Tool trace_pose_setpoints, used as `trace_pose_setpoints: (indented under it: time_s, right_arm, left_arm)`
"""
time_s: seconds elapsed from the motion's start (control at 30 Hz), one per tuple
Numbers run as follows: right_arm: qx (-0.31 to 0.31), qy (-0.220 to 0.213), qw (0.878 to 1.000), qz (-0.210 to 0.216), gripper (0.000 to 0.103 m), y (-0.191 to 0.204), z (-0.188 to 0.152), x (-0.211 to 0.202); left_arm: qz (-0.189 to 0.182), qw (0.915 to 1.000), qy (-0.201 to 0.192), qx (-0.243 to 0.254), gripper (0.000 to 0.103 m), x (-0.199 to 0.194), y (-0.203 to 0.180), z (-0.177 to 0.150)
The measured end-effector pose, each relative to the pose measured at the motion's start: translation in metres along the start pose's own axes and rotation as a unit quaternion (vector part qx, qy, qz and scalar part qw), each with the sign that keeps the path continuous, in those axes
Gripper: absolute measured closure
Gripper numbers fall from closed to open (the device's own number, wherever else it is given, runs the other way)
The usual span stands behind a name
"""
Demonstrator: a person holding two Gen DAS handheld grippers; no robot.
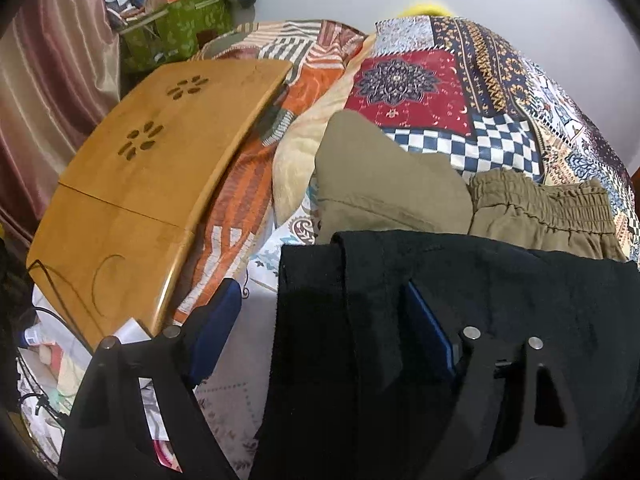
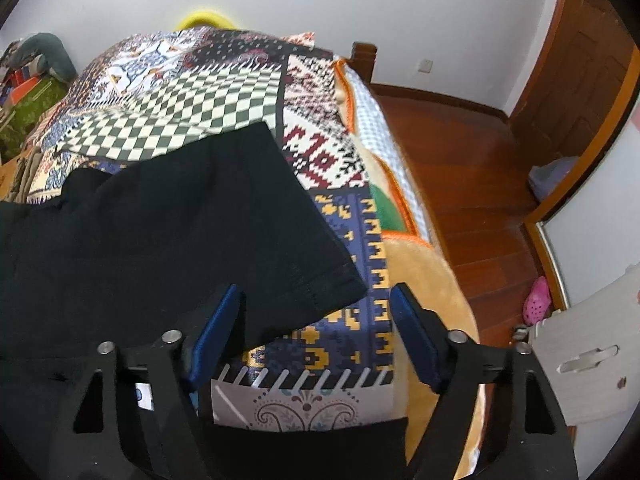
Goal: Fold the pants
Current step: 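Close both grippers on the black trousers' waistband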
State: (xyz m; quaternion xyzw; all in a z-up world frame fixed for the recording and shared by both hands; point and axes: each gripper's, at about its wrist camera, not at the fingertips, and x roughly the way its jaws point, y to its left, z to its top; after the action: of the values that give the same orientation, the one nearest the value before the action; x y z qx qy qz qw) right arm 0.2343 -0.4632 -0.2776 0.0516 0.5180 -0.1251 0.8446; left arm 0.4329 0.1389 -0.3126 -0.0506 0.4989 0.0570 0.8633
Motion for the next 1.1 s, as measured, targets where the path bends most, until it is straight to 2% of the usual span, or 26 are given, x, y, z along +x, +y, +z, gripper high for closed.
trace_pose_setpoints:
  time_s: [0.07,0.17,0.27,0.33,0.43,0.6,0.7,0.8,0.97,1.1]
  right_arm:
    - [0.002,-0.002,1.0,-0.004,0.038,0.001,0.0,0.003]
    - [0.016,-0.005,1.0,-0.003,0.04,-0.005,0.002,0.007]
    - [0.031,-0.006,0.999,0.001,0.057,-0.008,0.004,0.009]
    - [0.024,-0.013,1.0,-0.007,0.077,-0.006,0.002,0.006]
    - [0.013,-0.021,1.0,-0.009,0.093,-0.006,0.001,-0.002]
    - [0.003,-0.033,0.999,-0.02,0.096,-0.013,-0.009,-0.019]
    - [0.01,-0.032,0.999,-0.019,0.096,-0.021,-0.021,-0.026]
    - [0.02,-0.024,0.999,-0.014,0.096,-0.025,-0.033,-0.028]
    - [0.02,0.001,1.0,-0.017,0.096,-0.021,-0.038,-0.019]
    - [0.017,-0.005,1.0,-0.024,0.086,-0.017,-0.029,-0.032]
  left_arm:
    - [-0.003,1.0,-0.002,-0.002,0.023,0.001,0.0,-0.001]
    - [0.001,1.0,-0.007,0.004,0.031,-0.001,-0.002,0.0]
    - [0.014,0.9995,-0.017,0.02,0.04,-0.006,-0.008,0.0]
    - [0.028,0.9989,-0.023,0.03,0.045,-0.009,-0.013,-0.001]
    - [0.052,0.9967,-0.036,0.052,0.055,-0.018,-0.022,-0.002]
    - [0.071,0.9928,-0.057,0.077,0.073,-0.035,-0.03,-0.002]
    - [0.073,0.9917,-0.066,0.082,0.077,-0.044,-0.032,0.0]
    - [0.073,0.991,-0.072,0.086,0.08,-0.048,-0.037,0.004]
    - [0.07,0.9928,-0.051,0.082,0.08,-0.035,-0.037,0.005]
    - [0.061,0.9934,-0.055,0.081,0.08,-0.035,-0.034,0.0]
